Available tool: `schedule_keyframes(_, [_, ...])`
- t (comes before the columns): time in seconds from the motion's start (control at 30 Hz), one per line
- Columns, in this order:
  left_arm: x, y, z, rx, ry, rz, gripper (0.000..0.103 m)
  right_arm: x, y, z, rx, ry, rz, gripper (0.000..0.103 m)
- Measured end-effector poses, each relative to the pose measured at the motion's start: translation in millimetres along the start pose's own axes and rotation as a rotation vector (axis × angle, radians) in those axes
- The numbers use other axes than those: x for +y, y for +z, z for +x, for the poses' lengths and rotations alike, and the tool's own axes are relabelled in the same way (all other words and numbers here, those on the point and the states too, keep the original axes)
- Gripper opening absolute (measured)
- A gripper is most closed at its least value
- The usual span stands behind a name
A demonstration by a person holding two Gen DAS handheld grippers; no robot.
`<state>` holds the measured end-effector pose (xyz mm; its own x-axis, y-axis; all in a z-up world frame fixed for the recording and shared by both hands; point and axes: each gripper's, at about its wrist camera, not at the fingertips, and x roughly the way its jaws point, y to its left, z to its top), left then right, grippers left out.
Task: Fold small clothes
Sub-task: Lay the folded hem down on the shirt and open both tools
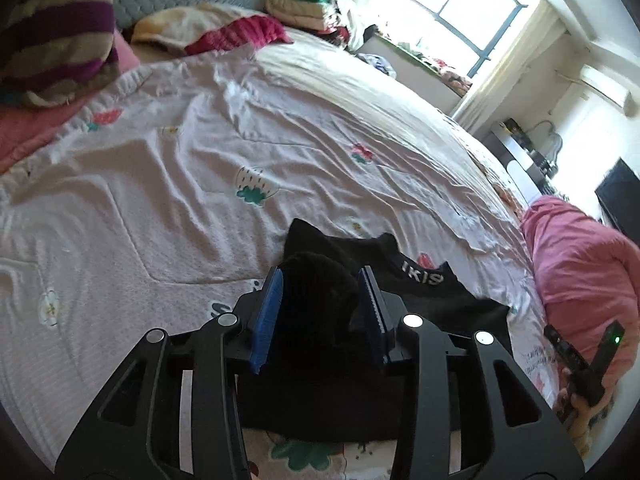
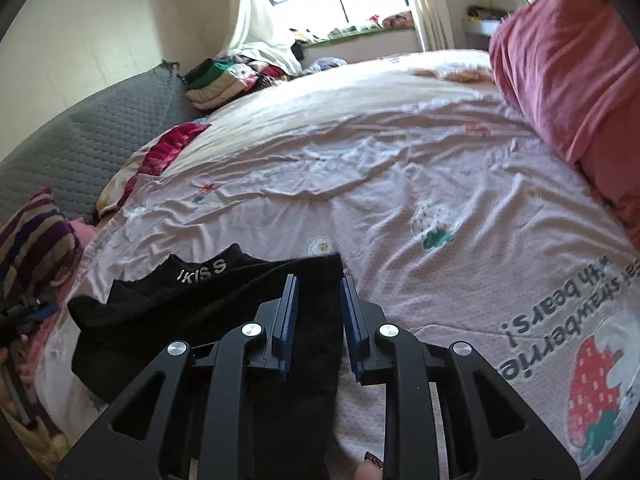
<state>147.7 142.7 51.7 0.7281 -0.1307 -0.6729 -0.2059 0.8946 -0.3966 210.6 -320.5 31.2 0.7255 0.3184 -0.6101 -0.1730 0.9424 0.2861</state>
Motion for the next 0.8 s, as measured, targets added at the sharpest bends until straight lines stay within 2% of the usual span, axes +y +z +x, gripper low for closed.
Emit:
schedule_keyframes(0.13, [-15,-20,8,0.051,0.020,0.077,0.030,7,-11,2,0.006,0.010,-0.056,0.022])
schedule_keyframes(0.23, [-22,-38,22,0.109,0.032,0.127,0.022,15,-17,13,0.040,0.035,-0.079,0.022])
schedule_keyframes(0.4, [-36,-62,61,0.225,0.058,0.201,0.021,19,-26,35,0.110,0.065,-0.061,0.022])
schedule_keyframes(0.47, [-41,-63,73,0.243,0.056,0.221,0.021,16,-28,40,0.128,0.066,-0.040,0.022])
schedule_keyframes(0.6, [-49,-38,100,0.253,0.033,0.197,0.022,10,-30,49,0.167,0.050,-0.008,0.022])
schedule_keyframes(0.67, [-51,-17,110,0.218,0.038,0.172,0.023,4,-29,49,0.164,0.039,0.013,0.022])
schedule_keyframes(0.73, [-47,2,109,0.169,0.047,0.128,0.031,-1,-27,47,0.154,0.026,0.026,0.022])
schedule_keyframes(0.77, [-40,15,106,0.145,0.043,0.086,0.040,-4,-26,47,0.152,0.020,0.031,0.026])
schedule_keyframes(0.8, [-35,22,103,0.137,0.039,0.062,0.045,-6,-25,47,0.153,0.015,0.037,0.031])
